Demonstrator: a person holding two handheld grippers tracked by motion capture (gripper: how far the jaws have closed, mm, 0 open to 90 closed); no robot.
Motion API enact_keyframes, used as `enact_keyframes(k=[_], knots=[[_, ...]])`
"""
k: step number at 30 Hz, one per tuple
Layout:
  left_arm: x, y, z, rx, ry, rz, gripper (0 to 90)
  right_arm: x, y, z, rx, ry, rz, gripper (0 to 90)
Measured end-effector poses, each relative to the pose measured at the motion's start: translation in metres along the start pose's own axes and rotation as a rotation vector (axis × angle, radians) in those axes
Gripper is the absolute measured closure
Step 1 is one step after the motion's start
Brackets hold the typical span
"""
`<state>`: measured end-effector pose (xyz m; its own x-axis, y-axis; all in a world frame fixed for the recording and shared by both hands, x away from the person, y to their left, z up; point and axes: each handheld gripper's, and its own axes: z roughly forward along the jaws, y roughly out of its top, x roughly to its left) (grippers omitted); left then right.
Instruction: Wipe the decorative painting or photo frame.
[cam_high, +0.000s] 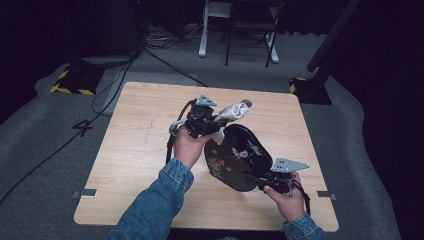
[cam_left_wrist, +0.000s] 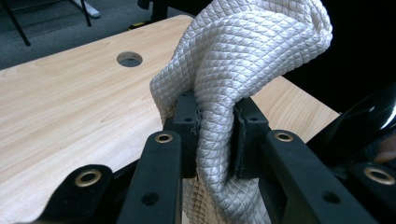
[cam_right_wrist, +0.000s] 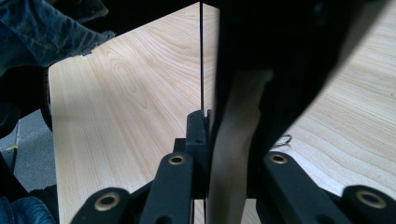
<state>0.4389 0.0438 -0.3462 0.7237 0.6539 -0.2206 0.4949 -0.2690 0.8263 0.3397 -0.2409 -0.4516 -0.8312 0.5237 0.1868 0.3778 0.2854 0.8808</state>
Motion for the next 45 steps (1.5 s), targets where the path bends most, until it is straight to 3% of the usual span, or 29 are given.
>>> enact_keyframes(k=[10, 25, 34, 40, 45], knots=[[0.009, -0.013, 0.007, 0.014, -0.002, -0.042, 75.1, 0.000, 0.000, 0.000, 0.000, 0.003, -0.001, 80.3], [0.017, -0.029, 0.007, 0.040, 0.014, -0.043, 75.0, 0.001, 0.000, 0.000, 0.002, 0.008, -0.002, 80.3], [0.025, -0.042, 0.005, 0.045, 0.026, -0.065, 74.9, 0.002, 0.000, 0.000, 0.001, 0.007, -0.005, 80.3], [0.035, -0.048, -0.010, 0.020, 0.047, -0.089, 74.9, 0.002, 0.000, 0.000, 0.001, 0.006, -0.006, 80.4], [0.030, -0.046, -0.031, -0.005, 0.023, -0.072, 75.0, 0.002, 0.000, 0.000, 0.003, 0.004, -0.007, 80.4]])
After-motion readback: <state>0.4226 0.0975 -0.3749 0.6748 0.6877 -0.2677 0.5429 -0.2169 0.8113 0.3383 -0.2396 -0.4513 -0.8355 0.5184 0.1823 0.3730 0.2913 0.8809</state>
